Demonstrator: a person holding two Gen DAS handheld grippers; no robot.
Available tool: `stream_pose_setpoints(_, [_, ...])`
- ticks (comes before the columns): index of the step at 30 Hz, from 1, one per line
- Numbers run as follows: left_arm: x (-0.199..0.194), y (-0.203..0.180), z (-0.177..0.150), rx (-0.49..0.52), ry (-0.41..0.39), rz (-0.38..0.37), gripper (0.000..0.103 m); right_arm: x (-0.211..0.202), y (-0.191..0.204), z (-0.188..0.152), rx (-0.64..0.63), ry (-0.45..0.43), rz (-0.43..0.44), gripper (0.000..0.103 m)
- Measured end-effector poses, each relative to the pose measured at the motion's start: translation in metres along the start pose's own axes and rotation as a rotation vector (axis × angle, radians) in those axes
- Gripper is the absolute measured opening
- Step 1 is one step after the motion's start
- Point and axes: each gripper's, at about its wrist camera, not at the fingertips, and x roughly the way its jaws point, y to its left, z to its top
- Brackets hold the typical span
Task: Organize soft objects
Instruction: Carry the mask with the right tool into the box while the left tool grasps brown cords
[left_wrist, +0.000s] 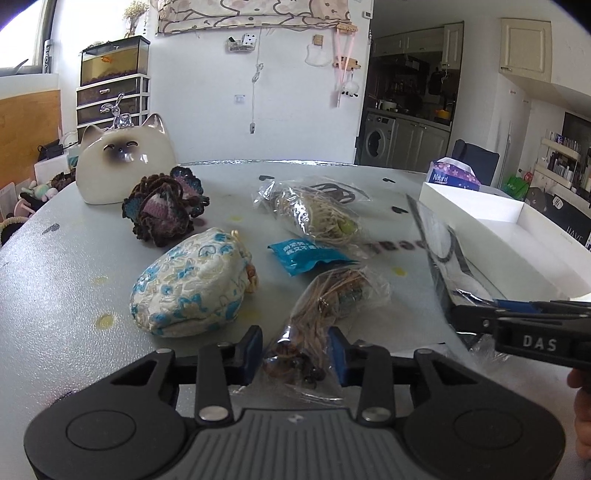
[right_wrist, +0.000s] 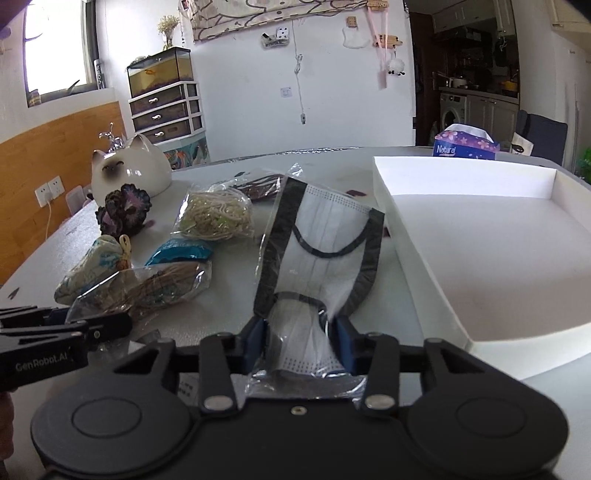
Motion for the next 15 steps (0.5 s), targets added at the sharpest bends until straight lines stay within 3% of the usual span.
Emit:
stream_pose_setpoints(8, [-0.002,0.001,0.000,-0.009,-0.006,0.002,0.035,-0.010,-0.002,-0.002,-0.028,-0.015,0.066,0.032])
stream_pose_setpoints(15, [-0.018,-0.003,-0.008,-0.045,-0.041,0.006,0.032,-0.036,0.000,0.002,-0.097,-0.068,0.127,0.031])
